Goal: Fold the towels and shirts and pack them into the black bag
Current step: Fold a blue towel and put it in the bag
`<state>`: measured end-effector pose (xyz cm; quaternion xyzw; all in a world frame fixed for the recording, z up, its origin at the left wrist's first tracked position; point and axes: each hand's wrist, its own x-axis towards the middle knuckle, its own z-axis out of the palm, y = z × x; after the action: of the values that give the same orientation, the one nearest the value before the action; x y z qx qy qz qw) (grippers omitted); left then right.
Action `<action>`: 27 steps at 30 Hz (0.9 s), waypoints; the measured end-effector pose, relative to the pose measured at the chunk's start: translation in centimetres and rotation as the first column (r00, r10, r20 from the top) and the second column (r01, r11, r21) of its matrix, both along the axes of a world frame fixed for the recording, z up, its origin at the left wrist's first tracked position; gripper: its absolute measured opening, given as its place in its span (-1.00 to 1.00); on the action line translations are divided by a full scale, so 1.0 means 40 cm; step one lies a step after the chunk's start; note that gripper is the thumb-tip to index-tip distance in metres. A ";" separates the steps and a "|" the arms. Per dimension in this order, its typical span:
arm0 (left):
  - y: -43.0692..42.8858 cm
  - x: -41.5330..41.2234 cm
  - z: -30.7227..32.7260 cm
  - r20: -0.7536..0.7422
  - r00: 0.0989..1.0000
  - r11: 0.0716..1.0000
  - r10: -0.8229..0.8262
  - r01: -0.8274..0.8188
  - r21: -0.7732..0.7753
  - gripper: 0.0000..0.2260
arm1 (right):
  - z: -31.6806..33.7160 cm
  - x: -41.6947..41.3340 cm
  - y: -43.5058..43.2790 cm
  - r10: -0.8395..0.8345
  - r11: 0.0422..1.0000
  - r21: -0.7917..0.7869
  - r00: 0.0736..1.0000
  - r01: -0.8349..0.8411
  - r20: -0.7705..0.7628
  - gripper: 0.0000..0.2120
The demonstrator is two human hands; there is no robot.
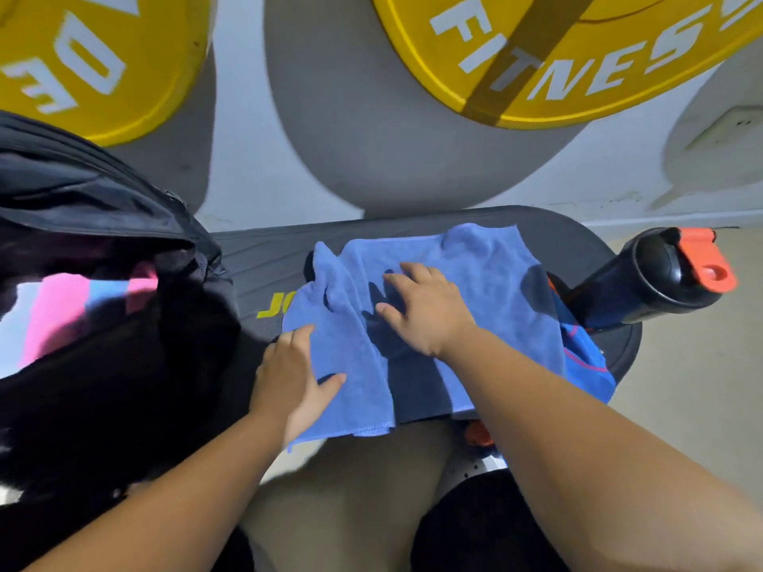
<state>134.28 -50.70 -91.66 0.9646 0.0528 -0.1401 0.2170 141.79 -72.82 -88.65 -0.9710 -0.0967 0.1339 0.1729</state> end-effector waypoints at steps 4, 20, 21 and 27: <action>0.020 -0.024 -0.004 -0.018 0.999 0.989 -0.036 0.038 0.142 -0.33 | 0.005 -0.044 0.105 0.196 0.979 0.083 0.975 -0.188 -0.106 -0.52; 0.081 -0.063 -0.028 -0.037 0.982 0.981 0.187 -0.188 -0.049 -0.79 | -0.030 -0.084 0.121 0.205 0.961 -0.078 0.876 -0.264 -0.436 -0.39; 0.078 -0.067 -0.027 -0.019 0.983 0.981 0.185 -0.185 -0.063 -0.77 | -0.021 -0.082 0.129 0.211 0.950 -0.132 0.892 -0.284 -0.399 -0.42; 0.071 -0.073 0.007 0.052 0.958 0.909 0.282 -0.250 -0.332 -0.86 | 0.016 -0.057 0.243 0.446 0.881 -0.210 0.892 -0.423 0.077 -0.36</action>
<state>131.37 -47.85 -91.39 0.9056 0.1497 -0.0681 0.3909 139.53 -63.10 -88.00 -0.9427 -0.3096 0.1177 0.0397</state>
